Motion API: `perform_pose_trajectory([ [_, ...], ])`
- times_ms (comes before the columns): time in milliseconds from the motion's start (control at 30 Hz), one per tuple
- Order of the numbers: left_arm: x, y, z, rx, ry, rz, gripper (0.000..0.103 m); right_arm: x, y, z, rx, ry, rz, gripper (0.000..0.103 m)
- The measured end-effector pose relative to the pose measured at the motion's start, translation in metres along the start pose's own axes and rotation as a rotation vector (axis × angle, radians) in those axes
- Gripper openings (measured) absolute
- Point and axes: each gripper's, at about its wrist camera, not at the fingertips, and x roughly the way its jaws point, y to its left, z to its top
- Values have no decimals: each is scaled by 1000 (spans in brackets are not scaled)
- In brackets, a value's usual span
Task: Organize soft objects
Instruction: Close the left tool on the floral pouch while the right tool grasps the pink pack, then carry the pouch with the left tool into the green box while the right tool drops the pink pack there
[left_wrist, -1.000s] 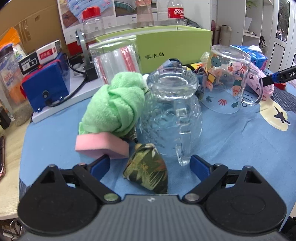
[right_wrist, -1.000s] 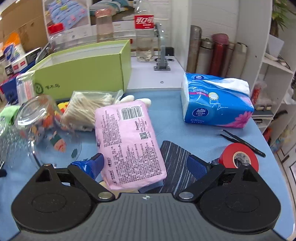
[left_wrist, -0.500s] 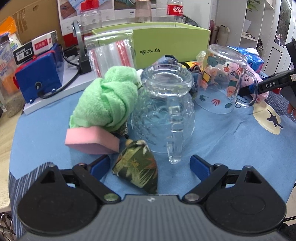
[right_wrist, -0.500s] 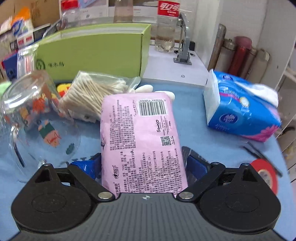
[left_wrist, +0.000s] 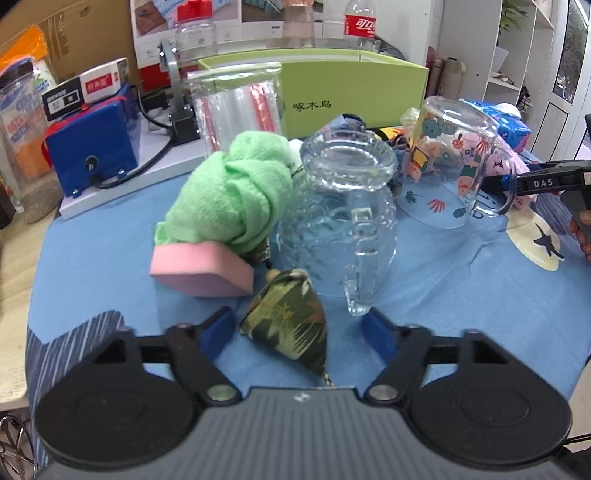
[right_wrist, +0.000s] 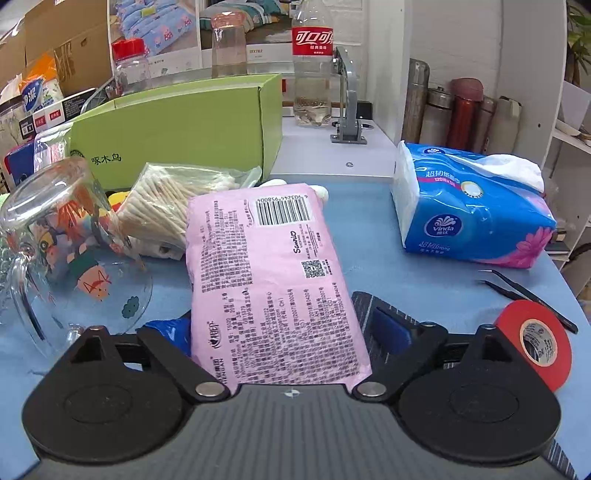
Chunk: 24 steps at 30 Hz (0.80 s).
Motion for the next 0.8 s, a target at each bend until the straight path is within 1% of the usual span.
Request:
perform_pose_trajectory([
  [33, -2, 0, 0, -1, 5, 9, 60, -1, 0, -1, 1, -6, -1, 74],
  [67, -3, -1, 0, 4, 9, 18, 51, -3, 1, -2, -4, -14, -2, 67],
  [100, -5, -2, 1, 1, 19, 23, 44, -5, 2, -3, -7, -24, -3, 56],
  [133, -8, -2, 0, -5, 32, 31, 43, -6, 2, -3, -2, -21, -3, 54],
  [267, -23, -6, -11, -2, 68, 24, 42, -19, 4, -11, -10, -18, 25, 51],
  [367, -33, -11, -20, -19, 81, 32, 42, -25, 2, -20, -10, -34, 14, 51],
  [500, -51, -14, -28, -57, 68, 39, 41, -34, -1, -26, 19, -46, 32, 51],
  [600, -72, -9, -21, -100, 8, 22, 41, -47, -4, -28, 43, -80, 41, 50],
  [667, -86, -7, -11, -113, -38, -7, 41, -59, -7, -25, 70, -112, 64, 50],
  [800, -105, -11, 18, -101, -127, -47, 41, -80, -3, -10, 73, -186, 97, 50],
])
